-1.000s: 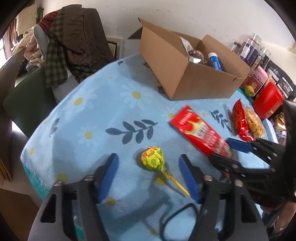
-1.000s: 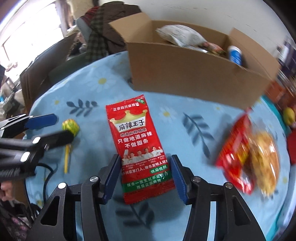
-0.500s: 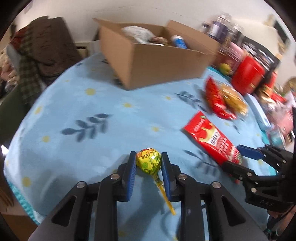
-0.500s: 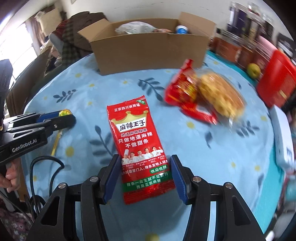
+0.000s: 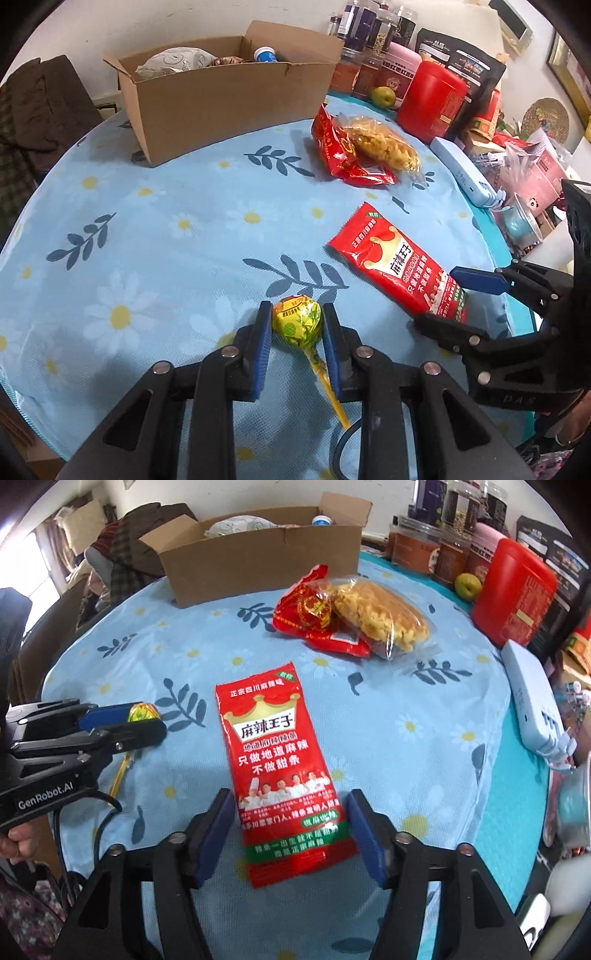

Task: Organize snacks
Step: 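Lift the lollipop and red packet and carry them toward the cardboard box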

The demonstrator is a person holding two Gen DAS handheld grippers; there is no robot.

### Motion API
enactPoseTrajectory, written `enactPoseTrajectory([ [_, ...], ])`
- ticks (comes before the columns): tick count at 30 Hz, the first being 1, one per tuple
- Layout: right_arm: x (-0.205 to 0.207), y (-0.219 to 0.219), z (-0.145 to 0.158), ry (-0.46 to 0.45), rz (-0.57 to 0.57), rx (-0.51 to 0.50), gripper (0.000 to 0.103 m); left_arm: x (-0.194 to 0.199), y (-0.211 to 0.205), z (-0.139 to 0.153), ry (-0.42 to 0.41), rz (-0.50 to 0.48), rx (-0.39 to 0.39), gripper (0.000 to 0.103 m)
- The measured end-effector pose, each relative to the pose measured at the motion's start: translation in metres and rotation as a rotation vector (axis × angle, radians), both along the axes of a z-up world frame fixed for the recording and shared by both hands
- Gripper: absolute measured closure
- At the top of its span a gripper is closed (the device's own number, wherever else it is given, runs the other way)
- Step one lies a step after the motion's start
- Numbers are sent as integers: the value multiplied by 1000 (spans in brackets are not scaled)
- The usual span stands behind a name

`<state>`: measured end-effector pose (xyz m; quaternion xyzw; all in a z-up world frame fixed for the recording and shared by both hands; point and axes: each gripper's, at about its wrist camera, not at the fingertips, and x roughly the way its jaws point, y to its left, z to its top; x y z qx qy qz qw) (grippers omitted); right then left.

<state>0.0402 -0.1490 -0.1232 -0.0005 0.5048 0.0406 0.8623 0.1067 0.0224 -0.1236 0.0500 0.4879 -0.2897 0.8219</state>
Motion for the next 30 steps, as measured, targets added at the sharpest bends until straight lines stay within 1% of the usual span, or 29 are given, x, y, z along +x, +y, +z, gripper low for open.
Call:
enactPoseTrajectory([
  [5,10,1,-3,-4,40,-7,24,3,0,-2,15,27,-9,77],
  [9,17,1,-6,-23,56,-35,23,2,0,-3,11,43,-10,77],
  [10,16,2,-6,-31,60,-33,25,2,0,-3,8,44,-8,77],
  [11,15,2,-5,-41,61,-29,34,2,0,-3,6,45,-6,77],
  [12,14,3,-4,-54,67,-31,41,1,-1,-3,2,45,-1,77],
  [13,12,4,-3,-67,73,-34,52,1,-2,-3,-3,42,4,77],
  [14,11,6,-2,-77,75,-33,55,-1,-4,-3,-17,31,19,77],
  [17,10,8,-2,-95,76,-33,58,-3,-5,-2,-31,21,33,77],
  [19,9,6,-2,-96,67,-15,59,-2,-4,-2,-18,22,18,77],
  [22,4,-2,1,-100,42,54,59,-1,-1,-1,5,28,-5,77],
  [24,-1,-4,2,-105,32,83,59,-1,0,1,1,29,-12,78],
  [30,-14,-4,7,-111,18,119,59,-8,-2,10,-14,8,-35,78],
])
